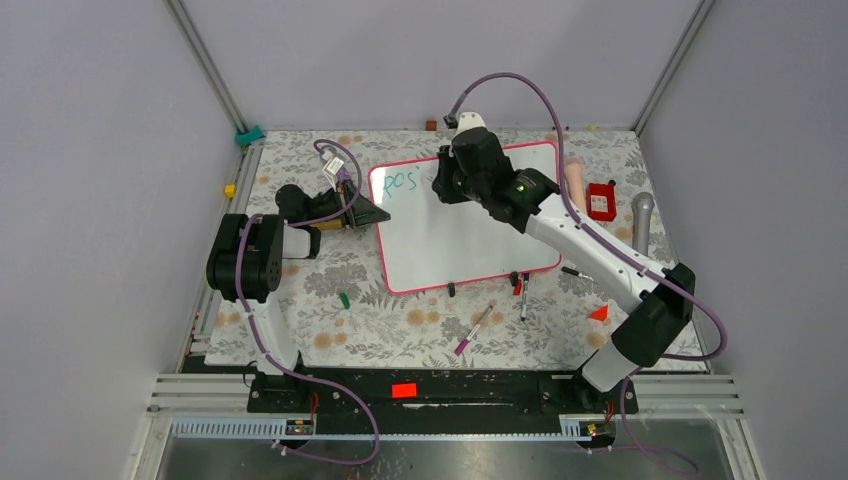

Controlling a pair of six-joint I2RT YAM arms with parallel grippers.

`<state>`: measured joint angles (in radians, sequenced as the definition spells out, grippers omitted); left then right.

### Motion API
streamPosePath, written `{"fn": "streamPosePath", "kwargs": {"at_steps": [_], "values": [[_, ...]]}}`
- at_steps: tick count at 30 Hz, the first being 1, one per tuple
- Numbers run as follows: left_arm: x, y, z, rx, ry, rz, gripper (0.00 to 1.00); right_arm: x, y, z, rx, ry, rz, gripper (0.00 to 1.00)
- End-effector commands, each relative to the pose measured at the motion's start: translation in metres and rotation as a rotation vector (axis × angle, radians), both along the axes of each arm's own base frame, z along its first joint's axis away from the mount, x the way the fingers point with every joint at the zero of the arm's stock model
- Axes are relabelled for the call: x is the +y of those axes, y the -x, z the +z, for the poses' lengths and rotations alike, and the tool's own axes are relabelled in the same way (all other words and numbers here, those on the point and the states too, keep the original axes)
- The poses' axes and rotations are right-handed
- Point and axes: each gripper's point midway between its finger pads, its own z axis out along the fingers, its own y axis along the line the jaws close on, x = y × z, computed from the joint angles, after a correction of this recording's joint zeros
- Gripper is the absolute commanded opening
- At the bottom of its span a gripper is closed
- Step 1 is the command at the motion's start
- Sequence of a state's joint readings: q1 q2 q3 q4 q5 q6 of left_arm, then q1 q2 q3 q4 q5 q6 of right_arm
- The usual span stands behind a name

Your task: Write a sentence on the whiteboard

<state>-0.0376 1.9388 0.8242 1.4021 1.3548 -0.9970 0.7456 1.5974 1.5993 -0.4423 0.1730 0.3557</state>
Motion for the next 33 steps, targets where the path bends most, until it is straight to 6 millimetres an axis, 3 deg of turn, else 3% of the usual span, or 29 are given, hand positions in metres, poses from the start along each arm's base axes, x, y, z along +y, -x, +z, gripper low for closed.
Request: {"fn": "streamPosePath", "kwargs": {"at_steps": [1,22,33], "values": [[-0.008,0.015,0.006,-0.135,-0.028,-0.107,0.00,0.006,-0.008,0.009,-0.023,-0.025,0.008,0.00],[-0.009,0.016,0.005,-0.135,-0.028,-0.112,0.00,0.009,-0.022,0.007,-0.022,0.003,-0.018,0.00],[-0.009,0.017,0.005,-0.134,-0.029,-0.114,0.00,0.004,-0.008,-0.011,0.030,0.021,0.000,0.00]]}}
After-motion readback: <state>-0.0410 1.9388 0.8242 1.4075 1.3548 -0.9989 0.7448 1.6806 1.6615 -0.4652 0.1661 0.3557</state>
